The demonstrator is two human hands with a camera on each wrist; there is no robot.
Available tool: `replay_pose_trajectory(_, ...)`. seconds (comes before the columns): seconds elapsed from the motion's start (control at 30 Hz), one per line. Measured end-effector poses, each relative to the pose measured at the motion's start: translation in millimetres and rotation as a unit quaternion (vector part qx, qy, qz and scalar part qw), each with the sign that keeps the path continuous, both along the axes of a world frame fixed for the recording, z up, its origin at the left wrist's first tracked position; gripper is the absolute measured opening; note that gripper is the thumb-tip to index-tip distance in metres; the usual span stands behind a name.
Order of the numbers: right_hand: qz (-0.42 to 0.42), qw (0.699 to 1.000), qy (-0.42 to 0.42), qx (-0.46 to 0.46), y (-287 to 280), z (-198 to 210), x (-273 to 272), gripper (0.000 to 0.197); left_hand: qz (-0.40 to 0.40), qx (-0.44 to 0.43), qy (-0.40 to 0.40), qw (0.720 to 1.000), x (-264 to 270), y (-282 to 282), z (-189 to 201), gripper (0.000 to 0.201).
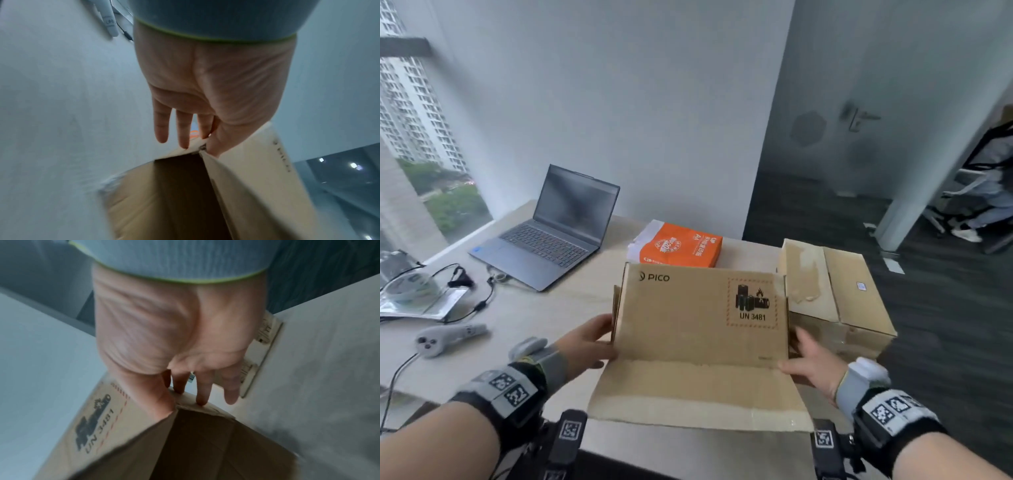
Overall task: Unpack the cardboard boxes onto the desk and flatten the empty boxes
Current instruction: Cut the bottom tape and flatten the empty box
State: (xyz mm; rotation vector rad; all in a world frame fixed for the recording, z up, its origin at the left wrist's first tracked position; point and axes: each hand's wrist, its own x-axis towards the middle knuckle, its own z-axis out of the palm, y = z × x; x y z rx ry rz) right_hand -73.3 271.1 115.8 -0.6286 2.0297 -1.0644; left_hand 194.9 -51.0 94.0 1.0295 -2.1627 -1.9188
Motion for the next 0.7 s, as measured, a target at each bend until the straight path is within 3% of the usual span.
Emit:
replay_pose_trajectory(0.13, -0.059, 0.997, 0.006, -0.052, 0, -25, 14, 0.098, 0.039, -0.004, 0.054, 0.998, 5, 9, -33, 0.071)
replay_pose_trajectory(0.2, -0.103, 0.99, 0.011, -0.1, -4, -28, 9, 0.088, 0.064, -0.002, 0.095, 0.993, -3, 4, -34, 0.071)
replay_pose_trajectory(0.3, -0.131, 0.975, 0.034, -0.177, -17, -14, 3, 0.078, 0.095, 0.002, 0.166, 0.981, -17, -8, -11, 0.071)
replay_pose_trajectory(0.43, -0.148, 0.959, 0.016, -0.239, -28, -5, 2, 0.09, 0.126, -0.006, 0.229, 0.965, -29, -11, 13, 0.073)
replay_pose_trajectory(0.5, -0.156, 0.962, -0.018, -0.225, -29, -8, 10, 0.092, 0.141, -0.004, 0.216, 0.966, -29, -7, 11, 0.069)
replay_pose_trajectory(0.6, -0.176, 0.973, -0.079, -0.129, -25, -20, 25, 0.121, 0.147, 0.016, 0.123, 0.981, -23, 5, -6, 0.058)
replay_pose_trajectory(0.63, -0.182, 0.976, -0.079, -0.094, -24, -25, 28, 0.12, 0.153, 0.03, 0.084, 0.984, -18, 9, -13, 0.063)
replay_pose_trajectory(0.7, -0.187, 0.979, -0.06, -0.059, -27, -29, 35, 0.097, 0.156, 0.053, 0.029, 0.986, -9, 14, -26, 0.091)
